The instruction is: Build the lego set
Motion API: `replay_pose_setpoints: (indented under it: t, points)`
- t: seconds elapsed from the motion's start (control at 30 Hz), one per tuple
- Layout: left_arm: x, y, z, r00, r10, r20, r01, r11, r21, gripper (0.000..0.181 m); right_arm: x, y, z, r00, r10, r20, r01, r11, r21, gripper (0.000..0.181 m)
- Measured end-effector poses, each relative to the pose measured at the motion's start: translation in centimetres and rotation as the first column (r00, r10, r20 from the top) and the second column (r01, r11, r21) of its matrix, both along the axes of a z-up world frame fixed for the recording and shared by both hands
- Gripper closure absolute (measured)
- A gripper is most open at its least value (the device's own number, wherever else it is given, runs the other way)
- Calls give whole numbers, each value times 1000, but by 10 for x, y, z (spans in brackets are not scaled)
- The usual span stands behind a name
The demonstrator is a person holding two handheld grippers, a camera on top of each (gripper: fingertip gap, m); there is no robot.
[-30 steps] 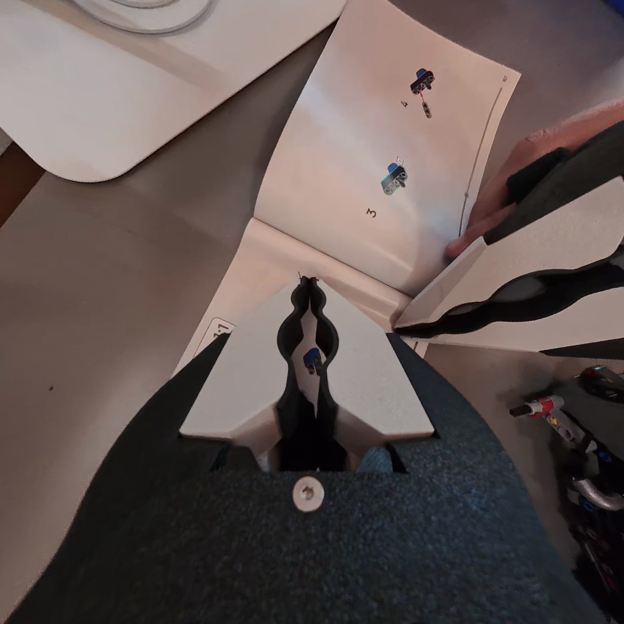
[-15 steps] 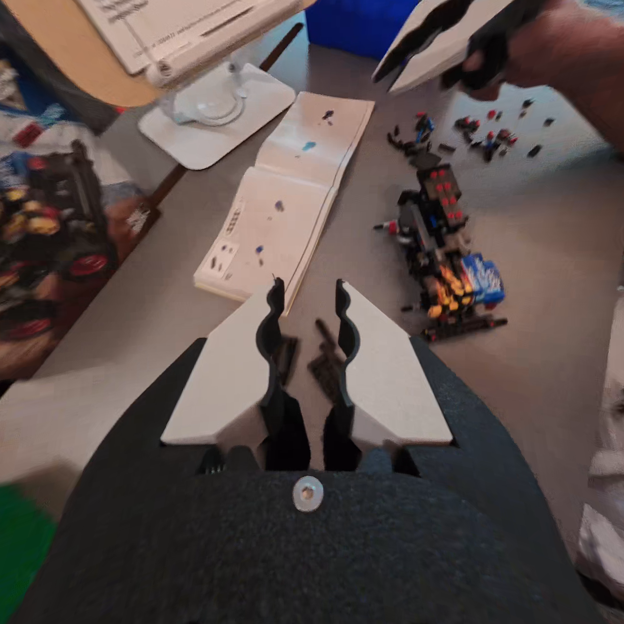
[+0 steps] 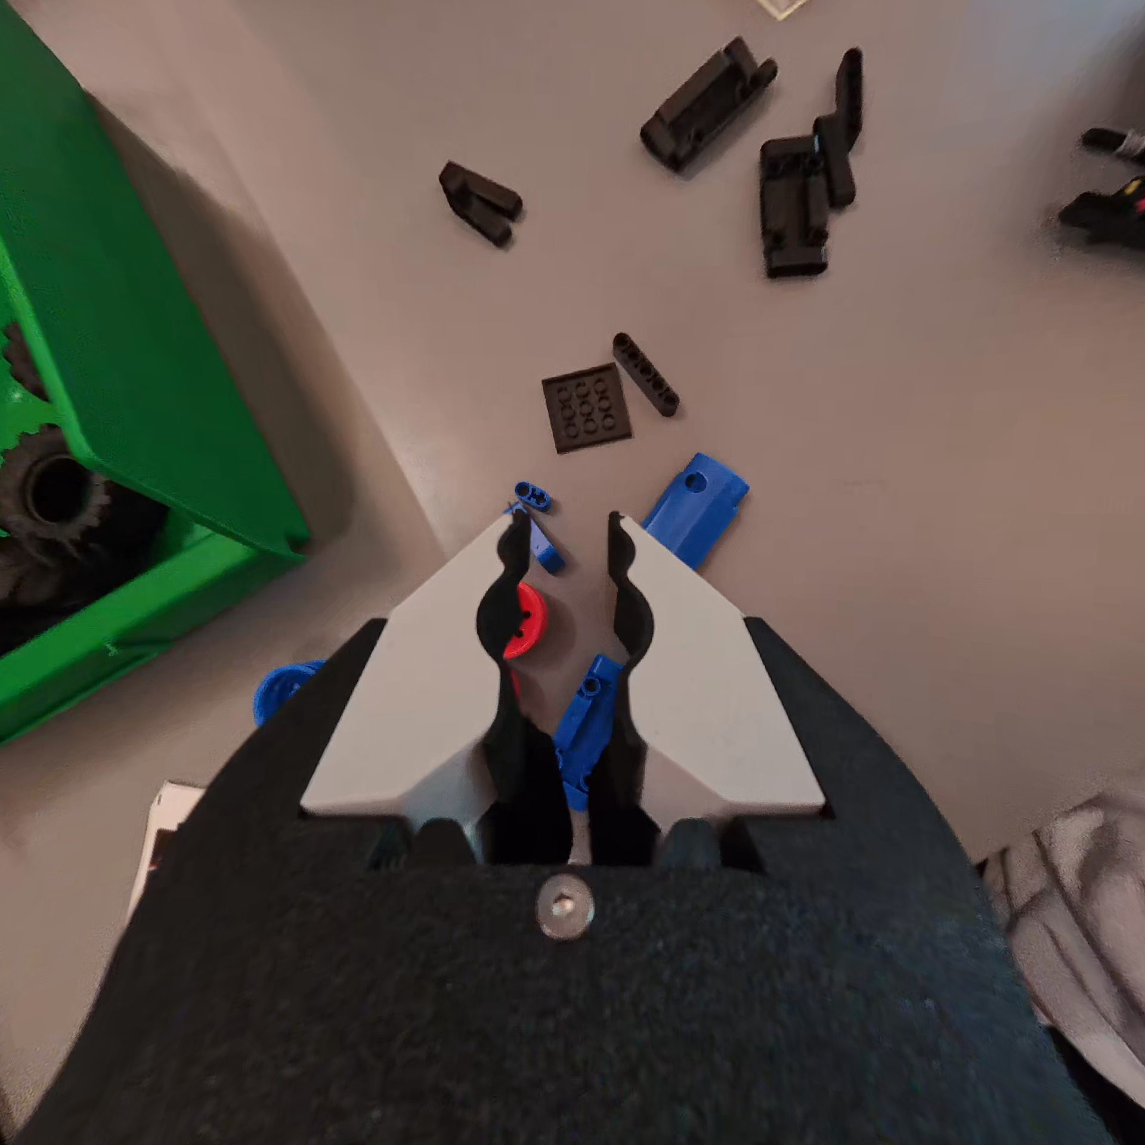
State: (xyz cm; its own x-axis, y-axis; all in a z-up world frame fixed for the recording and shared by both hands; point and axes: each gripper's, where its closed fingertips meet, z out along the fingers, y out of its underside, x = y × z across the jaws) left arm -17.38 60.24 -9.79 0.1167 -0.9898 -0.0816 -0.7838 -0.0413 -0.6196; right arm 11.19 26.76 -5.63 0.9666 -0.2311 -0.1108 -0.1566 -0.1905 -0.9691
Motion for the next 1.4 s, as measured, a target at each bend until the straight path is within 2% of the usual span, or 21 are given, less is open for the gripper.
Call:
replay_pose_setpoints:
  t: [0.1,0.17,0.3,0.37,0.53,0.73,1.13,1.23,1.4]
  points:
    - [5,8,-11,1000,5,-25,-5,1000,13,154,-1,2,-2,1000,-11,5,10,1000,4,150]
    - [11,9,-14,999,-36,-32,38,998,43,154,2,2,-3,999,-21,36,21,1000,-5,152]
    - [12,9,-23,966,-226,-129,242,962,126,155,6,6,-3,999,-13,49,13,1000,2,154]
    - [12,13,-29,947,-271,-173,293,949,120,155,8,7,-6,999,-11,52,11,1000,-4,155]
    - [17,25,-33,933,-293,-209,317,944,92,155,12,7,-10,1000,-7,-3,7,1000,4,158]
    - [18,27,-39,922,-319,-218,335,942,37,157,14,9,-9,1000,-10,13,10,1000,6,158]
    - [25,15,-48,910,-363,-200,367,930,-22,174,17,7,-10,999,-3,-44,4,1000,23,158]
    - [29,13,-43,912,-365,-187,372,928,-1,174,17,8,-10,999,-1,-41,1,1000,21,158]
    - [42,-9,-17,908,-407,-102,415,906,84,174,16,7,-9,999,8,-51,-7,1000,28,158]
